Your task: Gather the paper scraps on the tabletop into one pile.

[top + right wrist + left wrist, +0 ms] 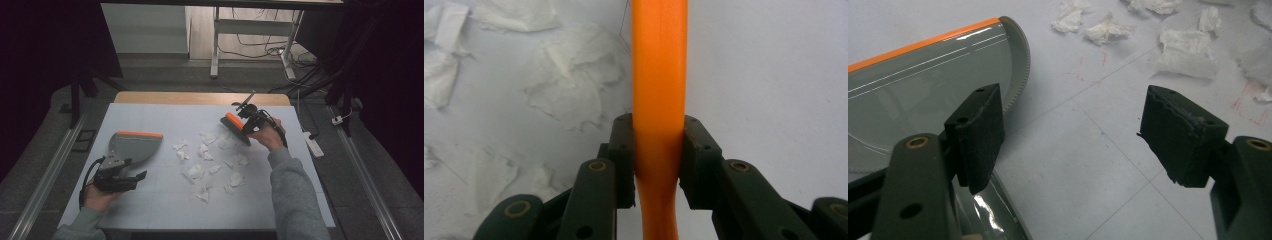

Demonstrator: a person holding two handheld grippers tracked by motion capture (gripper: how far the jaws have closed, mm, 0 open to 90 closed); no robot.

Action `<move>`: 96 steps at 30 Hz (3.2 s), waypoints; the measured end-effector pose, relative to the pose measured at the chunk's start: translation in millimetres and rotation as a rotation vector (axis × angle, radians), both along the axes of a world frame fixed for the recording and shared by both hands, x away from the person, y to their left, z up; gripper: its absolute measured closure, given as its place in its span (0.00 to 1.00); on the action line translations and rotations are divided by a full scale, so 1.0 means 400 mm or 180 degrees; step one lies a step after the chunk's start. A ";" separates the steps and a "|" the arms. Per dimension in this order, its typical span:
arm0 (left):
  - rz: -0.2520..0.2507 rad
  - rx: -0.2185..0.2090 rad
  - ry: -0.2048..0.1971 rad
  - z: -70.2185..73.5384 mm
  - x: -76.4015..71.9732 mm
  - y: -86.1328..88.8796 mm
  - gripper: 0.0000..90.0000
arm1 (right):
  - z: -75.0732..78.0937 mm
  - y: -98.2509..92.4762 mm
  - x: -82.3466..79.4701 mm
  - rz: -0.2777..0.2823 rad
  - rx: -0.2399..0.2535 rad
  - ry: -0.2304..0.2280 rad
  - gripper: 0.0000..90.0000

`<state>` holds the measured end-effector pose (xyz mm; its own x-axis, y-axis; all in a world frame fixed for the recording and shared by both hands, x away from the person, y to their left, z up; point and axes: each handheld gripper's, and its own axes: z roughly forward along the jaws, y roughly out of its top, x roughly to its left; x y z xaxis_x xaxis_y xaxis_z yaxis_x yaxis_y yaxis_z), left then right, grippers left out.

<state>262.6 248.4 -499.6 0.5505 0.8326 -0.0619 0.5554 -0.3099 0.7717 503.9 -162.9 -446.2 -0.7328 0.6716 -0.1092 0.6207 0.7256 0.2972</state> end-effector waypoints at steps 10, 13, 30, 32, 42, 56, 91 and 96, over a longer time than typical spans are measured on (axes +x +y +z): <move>-0.0010 0.0009 0.0004 -0.001 0.000 -0.003 0.30 | -0.001 0.034 -0.054 0.0489 -0.0219 0.0032 0.79; -0.0010 0.0014 0.0005 -0.002 -0.001 -0.003 0.30 | -0.003 0.037 -0.083 0.0638 -0.0226 0.0053 0.79; -0.0002 -0.0004 0.0005 -0.002 -0.001 0.000 0.30 | 0.073 0.002 -0.184 0.0813 0.0226 -0.0210 0.79; -0.0007 -0.0006 0.0006 -0.002 0.000 0.001 0.30 | 0.078 0.001 -0.173 0.0773 0.0237 -0.0229 0.79; -0.0012 -0.0004 0.0013 -0.004 0.001 0.002 0.30 | 0.066 0.066 -0.093 0.0658 0.0167 -0.0320 0.79; -0.0014 -0.0022 0.0021 -0.007 0.003 0.007 0.30 | -0.004 0.177 -0.001 0.0913 -0.0229 -0.0066 0.79; 0.0025 0.0005 0.0013 -0.009 0.003 0.007 0.30 | 0.093 0.091 -0.148 0.0811 0.0565 -0.0423 0.79; 0.0025 0.0008 0.0012 -0.009 0.003 0.007 0.30 | 0.086 0.136 -0.150 0.0684 0.0868 -0.0323 0.79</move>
<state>263.7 251.1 -503.4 0.5436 0.8370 -0.0620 0.5609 -0.3073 0.7688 444.1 -108.7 -411.7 -0.8551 0.5178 -0.0267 0.4200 0.7218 0.5501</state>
